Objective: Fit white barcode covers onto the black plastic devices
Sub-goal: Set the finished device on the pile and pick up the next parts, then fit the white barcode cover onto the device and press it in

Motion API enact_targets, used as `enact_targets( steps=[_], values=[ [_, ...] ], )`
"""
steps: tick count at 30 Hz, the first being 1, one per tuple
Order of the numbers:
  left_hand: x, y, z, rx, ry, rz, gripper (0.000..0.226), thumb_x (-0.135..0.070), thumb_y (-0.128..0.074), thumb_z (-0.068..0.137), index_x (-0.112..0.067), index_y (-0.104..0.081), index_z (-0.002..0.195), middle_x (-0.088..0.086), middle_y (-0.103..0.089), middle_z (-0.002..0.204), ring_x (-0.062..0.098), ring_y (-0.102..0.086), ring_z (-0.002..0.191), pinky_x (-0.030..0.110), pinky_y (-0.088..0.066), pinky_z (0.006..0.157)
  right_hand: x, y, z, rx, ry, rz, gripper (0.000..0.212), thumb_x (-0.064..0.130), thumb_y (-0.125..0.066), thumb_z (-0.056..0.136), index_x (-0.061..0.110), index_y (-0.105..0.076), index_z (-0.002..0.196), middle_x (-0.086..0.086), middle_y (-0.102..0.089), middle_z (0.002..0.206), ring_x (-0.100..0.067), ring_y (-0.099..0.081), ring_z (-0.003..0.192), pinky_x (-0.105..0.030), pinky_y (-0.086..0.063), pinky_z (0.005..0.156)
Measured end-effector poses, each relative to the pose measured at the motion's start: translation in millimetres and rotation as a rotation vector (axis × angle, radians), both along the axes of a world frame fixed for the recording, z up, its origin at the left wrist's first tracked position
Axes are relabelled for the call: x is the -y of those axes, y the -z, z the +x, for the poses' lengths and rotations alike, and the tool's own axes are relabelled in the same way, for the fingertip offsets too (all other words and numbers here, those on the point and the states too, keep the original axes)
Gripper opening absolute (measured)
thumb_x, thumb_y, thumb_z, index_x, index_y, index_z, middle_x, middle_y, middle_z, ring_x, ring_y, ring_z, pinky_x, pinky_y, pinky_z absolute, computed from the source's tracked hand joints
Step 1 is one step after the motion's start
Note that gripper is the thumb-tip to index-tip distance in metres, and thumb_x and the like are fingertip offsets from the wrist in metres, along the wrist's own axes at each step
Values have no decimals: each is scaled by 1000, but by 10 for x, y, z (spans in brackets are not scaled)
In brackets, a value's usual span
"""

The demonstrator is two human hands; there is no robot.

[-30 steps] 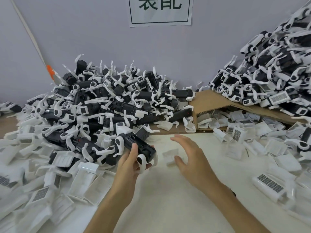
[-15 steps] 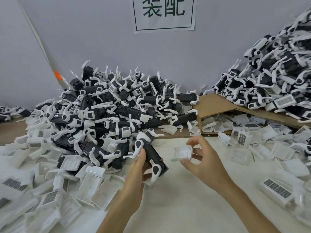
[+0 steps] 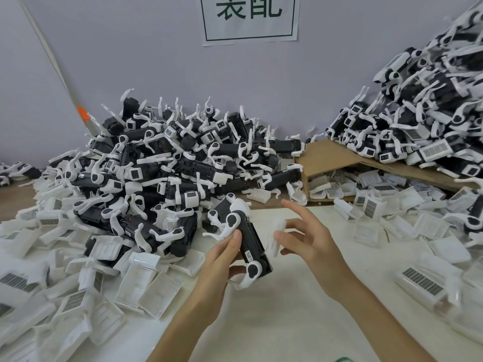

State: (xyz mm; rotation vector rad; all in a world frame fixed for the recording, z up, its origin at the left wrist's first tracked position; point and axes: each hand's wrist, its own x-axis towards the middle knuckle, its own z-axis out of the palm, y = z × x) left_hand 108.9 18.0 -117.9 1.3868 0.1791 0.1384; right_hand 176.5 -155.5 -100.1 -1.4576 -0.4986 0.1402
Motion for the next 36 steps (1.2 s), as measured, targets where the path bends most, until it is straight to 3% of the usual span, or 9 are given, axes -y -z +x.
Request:
enact_targets(
  steps=[4, 7, 10, 15, 19, 22, 25, 31, 36],
  values=[
    [37, 4, -13, 25, 33, 40, 38, -52, -54, 88, -31, -78, 108, 3, -75, 113, 18, -71, 105, 26, -56, 82, -59, 24, -22, -62, -6, -6, 44, 16, -79, 81, 18, -54, 118, -4, -76, 94, -13, -69, 76, -19, -52, 67],
    [79, -18, -31, 43, 57, 54, 29, -52, -53, 86, -43, -78, 98, 0, -77, 108, 15, -72, 101, 23, -57, 80, -88, 30, -46, -44, -5, 9, 36, 25, -79, 74, 7, -60, 99, -3, -74, 84, -13, -66, 71, -22, -53, 66],
    [76, 0, -22, 47, 31, 38, 29, -51, -55, 86, -40, -79, 98, 0, -77, 109, 16, -72, 102, 22, -56, 79, -96, 36, -57, 5, -7, -1, 36, 32, -78, 71, 4, -64, 90, 1, -70, 78, -10, -65, 69, -21, -53, 65],
    [77, -2, -24, 59, 46, 44, 28, -53, -55, 84, -42, -78, 98, 1, -77, 107, 15, -72, 100, 20, -55, 76, -101, 51, -73, 47, -8, -48, 37, 35, -78, 71, 7, -64, 90, 2, -73, 83, -12, -68, 72, -23, -55, 68],
    [66, 13, -16, 73, 58, 66, 30, -53, -54, 86, -39, -79, 97, -1, -78, 98, 10, -73, 88, 18, -54, 71, -116, 68, -78, 41, -3, -59, 34, 36, -77, 73, 10, -65, 91, 2, -74, 84, -11, -69, 72, -22, -54, 69],
    [45, 35, 0, 86, 47, 64, 33, -54, -55, 85, -34, -80, 95, 0, -77, 91, 8, -71, 80, 17, -52, 67, -125, 106, -69, 52, -6, -78, 14, 22, -72, 88, 11, -66, 95, -2, -76, 85, -12, -69, 75, -22, -55, 71],
    [29, 41, 7, 100, 41, 76, 36, -53, -55, 86, -30, -80, 97, 1, -77, 90, 10, -70, 80, 18, -53, 69, -133, 130, -66, 28, -31, -95, 3, 12, -63, 96, 10, -65, 99, -7, -77, 87, -17, -71, 80, -23, -56, 76],
    [95, 110, 2, 97, 76, 79, 39, -58, -49, 87, -36, -77, 101, 1, -78, 101, 11, -74, 89, 16, -54, 69, -165, 139, -111, -58, -46, -41, 12, 23, -60, 97, 12, -58, 102, -10, -78, 84, -21, -74, 79, -20, -56, 72],
    [125, 149, 30, 80, 32, 82, 42, -58, -46, 88, -34, -77, 103, 4, -78, 103, 17, -74, 95, 22, -56, 73, -195, 161, -129, -81, -10, -119, 8, 28, -54, 102, 21, -57, 104, -9, -76, 83, -20, -70, 77, -17, -51, 67]
  ],
)
